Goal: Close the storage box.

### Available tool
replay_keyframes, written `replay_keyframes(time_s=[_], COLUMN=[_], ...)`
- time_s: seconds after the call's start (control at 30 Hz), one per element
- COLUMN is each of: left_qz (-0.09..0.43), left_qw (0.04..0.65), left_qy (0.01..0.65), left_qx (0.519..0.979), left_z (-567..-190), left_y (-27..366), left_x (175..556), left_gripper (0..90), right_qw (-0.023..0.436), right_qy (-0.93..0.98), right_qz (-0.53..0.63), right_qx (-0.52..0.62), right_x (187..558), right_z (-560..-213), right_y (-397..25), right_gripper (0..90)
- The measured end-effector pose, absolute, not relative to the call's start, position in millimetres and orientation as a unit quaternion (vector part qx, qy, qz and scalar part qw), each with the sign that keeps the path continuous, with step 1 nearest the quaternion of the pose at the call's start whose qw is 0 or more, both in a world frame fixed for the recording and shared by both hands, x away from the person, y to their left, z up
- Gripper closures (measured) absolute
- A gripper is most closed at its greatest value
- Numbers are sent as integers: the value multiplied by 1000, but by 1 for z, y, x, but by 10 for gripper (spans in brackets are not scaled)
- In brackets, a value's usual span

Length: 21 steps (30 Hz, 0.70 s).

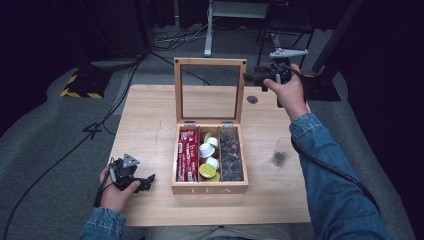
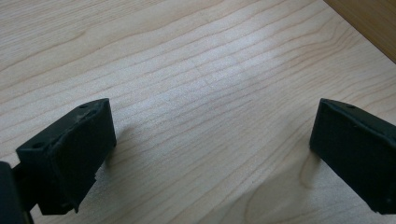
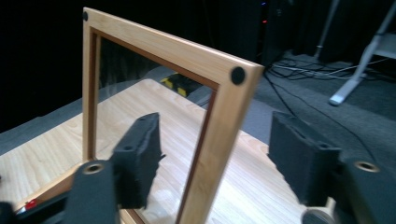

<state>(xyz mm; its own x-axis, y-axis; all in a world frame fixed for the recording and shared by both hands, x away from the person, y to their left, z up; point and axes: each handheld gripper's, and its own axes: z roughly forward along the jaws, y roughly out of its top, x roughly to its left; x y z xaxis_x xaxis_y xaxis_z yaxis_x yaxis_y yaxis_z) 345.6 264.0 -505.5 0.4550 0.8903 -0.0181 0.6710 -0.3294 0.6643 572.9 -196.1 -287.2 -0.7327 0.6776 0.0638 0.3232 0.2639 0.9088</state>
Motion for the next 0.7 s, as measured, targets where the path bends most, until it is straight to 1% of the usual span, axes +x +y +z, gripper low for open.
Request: replay_keyframes(time_s=[0.07,0.2,0.33,0.4,0.57,0.7], left_qz=[178,178,178,177,177,177], left_qw=[308,309,310,311,310,310], left_qy=[491,491,491,492,491,490], left_qx=[795,794,795,794,795,795], left_z=[-506,-506,-506,-506,-506,-506], left_y=[264,264,264,264,264,264], left_x=[346,346,346,346,346,346], left_gripper=[7,6,6,5,4,4], right_qw=[167,177,176,170,168,183], right_qy=[778,783,783,781,781,782], right_qz=[515,497,490,492,494,487], right_qx=[320,331,340,344,344,344], right_x=[577,588,595,598,601,600], right_z=[-288,-294,-298,-300,-300,-300], right_y=[-191,-181,-177,-176,-172,-169], right_gripper=[384,413,470,513,570,605])
